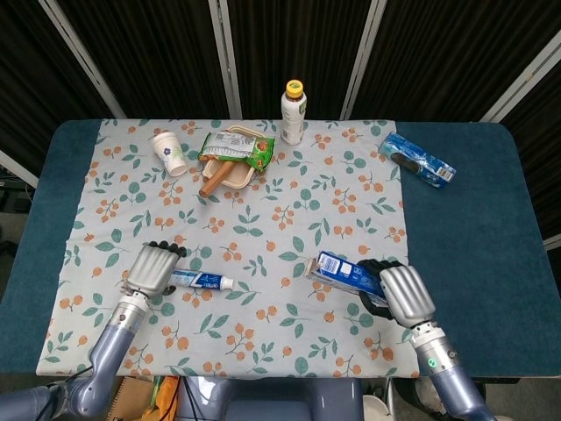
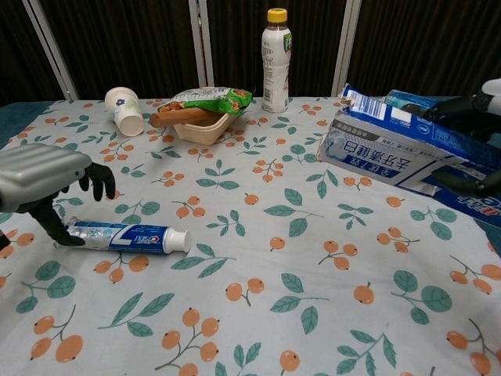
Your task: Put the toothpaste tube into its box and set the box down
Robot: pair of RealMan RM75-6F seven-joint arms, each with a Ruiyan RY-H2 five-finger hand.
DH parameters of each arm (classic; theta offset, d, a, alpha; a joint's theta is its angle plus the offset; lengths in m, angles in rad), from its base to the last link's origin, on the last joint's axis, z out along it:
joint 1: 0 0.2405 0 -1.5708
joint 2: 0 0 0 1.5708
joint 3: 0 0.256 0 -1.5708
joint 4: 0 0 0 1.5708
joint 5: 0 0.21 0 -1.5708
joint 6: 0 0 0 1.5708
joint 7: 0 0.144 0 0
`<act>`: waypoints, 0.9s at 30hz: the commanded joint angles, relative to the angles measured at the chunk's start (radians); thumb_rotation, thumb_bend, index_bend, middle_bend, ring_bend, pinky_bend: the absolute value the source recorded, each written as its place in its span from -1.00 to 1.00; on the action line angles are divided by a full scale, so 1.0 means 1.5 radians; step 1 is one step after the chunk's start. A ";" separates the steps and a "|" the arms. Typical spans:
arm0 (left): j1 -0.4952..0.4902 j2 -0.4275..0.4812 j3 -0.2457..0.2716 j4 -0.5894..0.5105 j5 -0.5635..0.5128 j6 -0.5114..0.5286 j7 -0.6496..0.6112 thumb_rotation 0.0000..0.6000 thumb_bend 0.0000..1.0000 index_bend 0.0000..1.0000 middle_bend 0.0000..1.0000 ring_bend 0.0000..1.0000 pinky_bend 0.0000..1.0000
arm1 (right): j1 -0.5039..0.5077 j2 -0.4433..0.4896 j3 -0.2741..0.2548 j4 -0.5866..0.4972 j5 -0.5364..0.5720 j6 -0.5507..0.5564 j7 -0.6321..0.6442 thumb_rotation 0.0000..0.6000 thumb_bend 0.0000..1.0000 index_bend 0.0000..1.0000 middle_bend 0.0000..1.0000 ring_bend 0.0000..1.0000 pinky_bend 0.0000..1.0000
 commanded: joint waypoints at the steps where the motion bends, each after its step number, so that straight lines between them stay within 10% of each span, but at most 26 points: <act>1: -0.010 -0.014 0.006 0.013 -0.011 -0.005 0.009 1.00 -0.74 -0.30 -0.25 -0.34 -0.24 | -0.001 0.001 0.002 0.000 0.000 -0.001 0.003 1.00 -0.13 -0.10 0.02 -0.06 -0.11; 16: -0.026 -0.052 0.035 0.062 -0.002 0.012 0.015 1.00 -0.11 0.40 0.49 0.31 0.35 | -0.007 0.007 0.012 -0.006 -0.002 0.000 0.011 1.00 -0.13 -0.10 0.02 -0.06 -0.11; 27: -0.047 0.014 0.013 0.030 0.096 0.047 -0.052 1.00 -0.09 0.44 0.52 0.34 0.37 | -0.010 0.002 0.013 -0.012 -0.008 -0.002 0.001 1.00 -0.13 -0.10 0.02 -0.06 -0.11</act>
